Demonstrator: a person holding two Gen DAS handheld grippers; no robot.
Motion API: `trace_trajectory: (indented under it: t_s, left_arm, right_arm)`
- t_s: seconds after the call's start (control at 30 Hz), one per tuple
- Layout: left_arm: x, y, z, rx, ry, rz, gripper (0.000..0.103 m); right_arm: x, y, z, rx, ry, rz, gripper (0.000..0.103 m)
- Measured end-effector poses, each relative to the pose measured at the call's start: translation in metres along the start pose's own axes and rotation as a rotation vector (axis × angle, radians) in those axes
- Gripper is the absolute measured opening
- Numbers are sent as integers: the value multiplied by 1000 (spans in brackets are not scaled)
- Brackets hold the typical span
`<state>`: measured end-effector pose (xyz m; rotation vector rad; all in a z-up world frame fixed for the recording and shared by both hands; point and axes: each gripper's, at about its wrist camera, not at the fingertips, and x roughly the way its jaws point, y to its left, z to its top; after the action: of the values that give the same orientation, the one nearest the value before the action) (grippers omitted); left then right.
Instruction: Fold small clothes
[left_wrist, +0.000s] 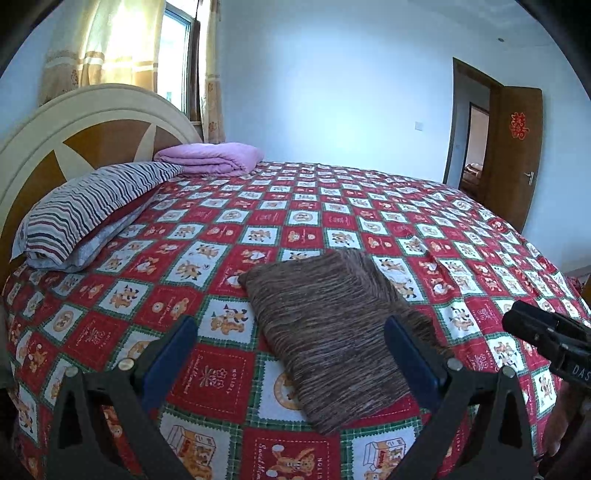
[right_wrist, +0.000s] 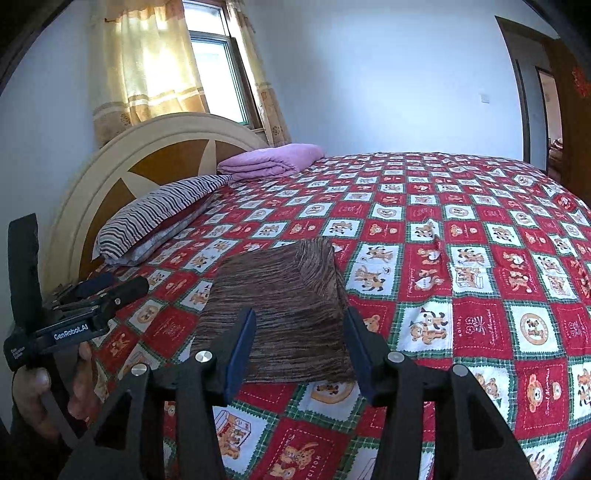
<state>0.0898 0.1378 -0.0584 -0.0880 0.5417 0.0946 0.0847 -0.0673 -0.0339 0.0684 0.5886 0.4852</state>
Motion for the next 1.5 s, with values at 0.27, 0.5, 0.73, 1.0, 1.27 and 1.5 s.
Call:
trace_trajectory:
  t_s: [0.27,0.5,0.73,1.0,1.27,1.5]
  left_arm:
    - [1,-7,-2,14,7,-1,103]
    - [0,-10,-3,18,1,-3,103]
    - [0,-10,-3,20,3,-2,103]
    - [-1,-12,-4,25,4,-4,103]
    - [-2,-16,-3,43,5,-5,103]
    - [-9,-17,1,54,-9,-24,103]
  right_arm:
    - [-5,1,-5,0,-3,5,51]
    - [-9,1,-5,2,-10,2,52]
    - [-9,5,-7,-9,-9,9,52]
    - [-10,6,-8,-8,-15,8,52]
    - [-15,5,-7,-12,-36,1,52]
    - [-32,9,-3,-33,-117,-19,52]
